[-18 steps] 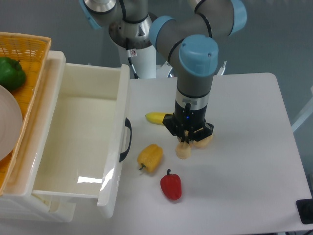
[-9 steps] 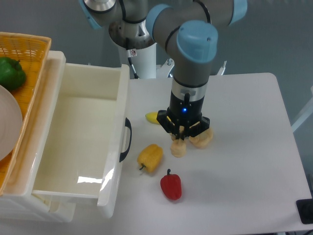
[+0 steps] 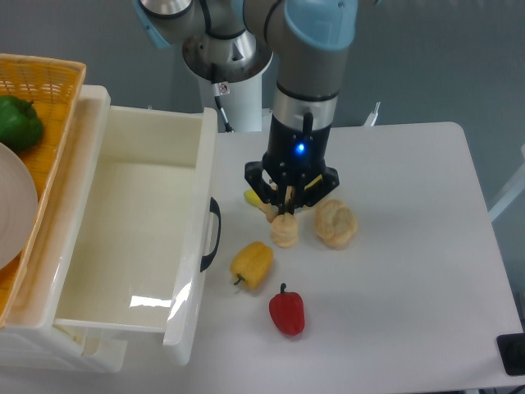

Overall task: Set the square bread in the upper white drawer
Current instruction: 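Lift the bread roll and carry it over the open white drawer, then hold the bread roll above the drawer and adjust its position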

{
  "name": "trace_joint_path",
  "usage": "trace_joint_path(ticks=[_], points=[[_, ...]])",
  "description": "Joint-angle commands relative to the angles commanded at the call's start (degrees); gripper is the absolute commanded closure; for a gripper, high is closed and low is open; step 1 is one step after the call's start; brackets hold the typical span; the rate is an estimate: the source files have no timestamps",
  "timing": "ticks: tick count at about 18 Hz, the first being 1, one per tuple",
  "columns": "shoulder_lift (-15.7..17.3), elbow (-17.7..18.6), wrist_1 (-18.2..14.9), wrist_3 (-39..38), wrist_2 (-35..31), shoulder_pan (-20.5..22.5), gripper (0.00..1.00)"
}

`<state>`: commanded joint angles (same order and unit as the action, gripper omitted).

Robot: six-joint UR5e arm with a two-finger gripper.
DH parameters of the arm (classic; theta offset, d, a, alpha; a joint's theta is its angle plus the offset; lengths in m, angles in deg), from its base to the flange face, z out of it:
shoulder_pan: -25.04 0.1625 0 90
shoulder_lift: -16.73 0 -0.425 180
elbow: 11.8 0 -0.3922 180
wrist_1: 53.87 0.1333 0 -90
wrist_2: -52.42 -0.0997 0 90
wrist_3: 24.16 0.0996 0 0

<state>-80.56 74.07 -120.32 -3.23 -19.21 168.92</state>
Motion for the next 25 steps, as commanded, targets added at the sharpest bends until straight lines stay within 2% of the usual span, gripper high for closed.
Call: trace_joint_path(ticks=[3,6,10,16,21,25], points=[[0.53,-1.14,0.00,-2.65,0.88,-1.49,0.85],[2.37,-1.06,-0.09,-4.84,1.15,-2.99,0.85],[2.90,-0.09,-0.09,-6.43,1.15,-6.76,0.82],[2.90,0.26,-0.09,-7.57,1.50,-11.51,0.69],[2.99,0.44,-0.09,-7.49,2.29,-11.87,0.57],[2.99,0.70,-0.09,-7.49,2.12,-12.48,0.55]])
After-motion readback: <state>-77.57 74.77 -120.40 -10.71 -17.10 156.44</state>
